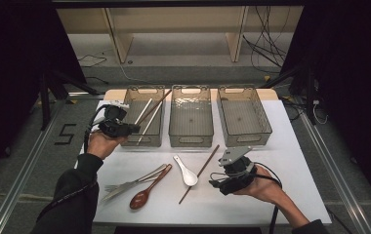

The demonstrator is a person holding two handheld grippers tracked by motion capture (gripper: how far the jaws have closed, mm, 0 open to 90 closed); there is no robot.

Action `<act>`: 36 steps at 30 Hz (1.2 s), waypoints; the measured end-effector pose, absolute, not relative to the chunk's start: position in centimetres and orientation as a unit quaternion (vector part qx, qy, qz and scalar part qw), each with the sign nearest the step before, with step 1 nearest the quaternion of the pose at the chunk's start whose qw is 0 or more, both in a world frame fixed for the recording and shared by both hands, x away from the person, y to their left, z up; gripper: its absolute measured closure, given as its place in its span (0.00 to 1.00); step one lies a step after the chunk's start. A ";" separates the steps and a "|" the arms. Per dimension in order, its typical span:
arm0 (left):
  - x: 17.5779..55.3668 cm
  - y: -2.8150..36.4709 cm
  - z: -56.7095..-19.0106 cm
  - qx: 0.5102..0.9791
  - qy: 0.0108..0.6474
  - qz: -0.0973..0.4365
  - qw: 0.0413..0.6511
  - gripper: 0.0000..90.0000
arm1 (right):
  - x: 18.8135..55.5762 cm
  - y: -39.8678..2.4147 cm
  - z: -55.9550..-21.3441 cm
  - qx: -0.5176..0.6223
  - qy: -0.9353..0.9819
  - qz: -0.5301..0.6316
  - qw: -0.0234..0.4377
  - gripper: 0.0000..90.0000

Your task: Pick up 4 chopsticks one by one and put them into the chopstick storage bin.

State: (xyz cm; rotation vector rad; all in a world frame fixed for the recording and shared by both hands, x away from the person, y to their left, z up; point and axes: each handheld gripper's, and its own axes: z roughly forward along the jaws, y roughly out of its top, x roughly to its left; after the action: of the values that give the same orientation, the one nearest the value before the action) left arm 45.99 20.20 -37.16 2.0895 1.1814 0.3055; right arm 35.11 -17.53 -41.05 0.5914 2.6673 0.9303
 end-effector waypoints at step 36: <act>52.6 21.0 -38.8 0.783 0.542 0.120 0.281 0.94 | 35.1 -17.6 -41.1 0.201 0.918 0.319 0.119 0.27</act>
State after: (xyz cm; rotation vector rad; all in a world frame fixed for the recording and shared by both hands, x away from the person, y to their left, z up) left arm 52.58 20.95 -38.84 2.0972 1.4523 0.3211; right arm 35.11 -17.57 -41.12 0.5885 2.6859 0.9334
